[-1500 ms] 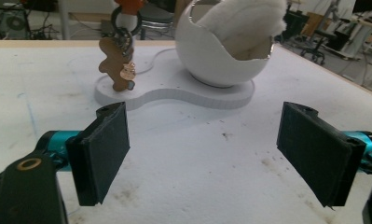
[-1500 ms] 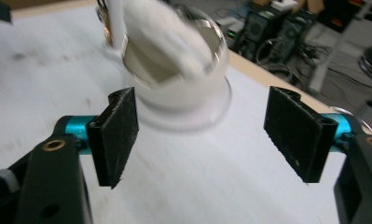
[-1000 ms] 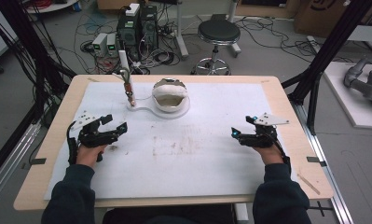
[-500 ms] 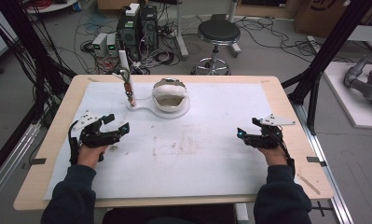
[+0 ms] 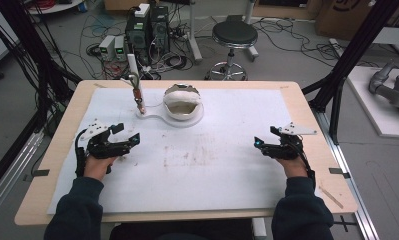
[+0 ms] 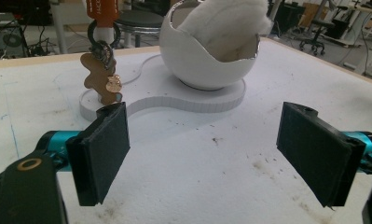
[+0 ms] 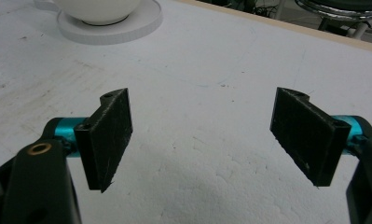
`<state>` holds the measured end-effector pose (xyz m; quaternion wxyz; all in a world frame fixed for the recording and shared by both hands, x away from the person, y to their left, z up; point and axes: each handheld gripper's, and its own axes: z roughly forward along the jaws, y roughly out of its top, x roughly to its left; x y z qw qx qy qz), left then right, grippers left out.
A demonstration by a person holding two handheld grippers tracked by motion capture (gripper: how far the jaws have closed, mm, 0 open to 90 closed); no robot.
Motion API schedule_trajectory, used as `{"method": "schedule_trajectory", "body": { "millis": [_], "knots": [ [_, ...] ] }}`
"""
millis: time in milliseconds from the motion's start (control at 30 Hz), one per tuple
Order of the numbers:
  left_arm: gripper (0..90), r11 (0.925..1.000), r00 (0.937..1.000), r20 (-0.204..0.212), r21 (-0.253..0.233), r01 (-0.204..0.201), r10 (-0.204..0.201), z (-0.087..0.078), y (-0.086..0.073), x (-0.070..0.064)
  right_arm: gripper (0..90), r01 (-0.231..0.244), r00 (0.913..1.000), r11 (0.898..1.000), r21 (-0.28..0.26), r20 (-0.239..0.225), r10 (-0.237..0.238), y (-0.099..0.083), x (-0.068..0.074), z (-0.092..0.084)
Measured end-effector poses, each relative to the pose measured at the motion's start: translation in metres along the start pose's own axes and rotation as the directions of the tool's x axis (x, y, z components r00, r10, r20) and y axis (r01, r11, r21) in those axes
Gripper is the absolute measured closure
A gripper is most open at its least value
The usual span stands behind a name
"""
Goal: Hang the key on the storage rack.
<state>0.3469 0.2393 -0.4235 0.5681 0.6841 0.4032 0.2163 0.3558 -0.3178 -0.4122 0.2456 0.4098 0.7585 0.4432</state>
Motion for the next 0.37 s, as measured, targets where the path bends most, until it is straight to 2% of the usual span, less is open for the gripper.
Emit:
{"method": "schedule_trajectory", "body": {
  "millis": [367],
  "knots": [
    [17.0,0.9998,0.9999,-0.01,0.021,-0.002,0.002,0.0034,-0.0022,0.0004,21.1,-0.006,0.9999,1.0,-0.001,-0.01,0.006,-0.001,-0.0031,0.0033]
  ]
}}
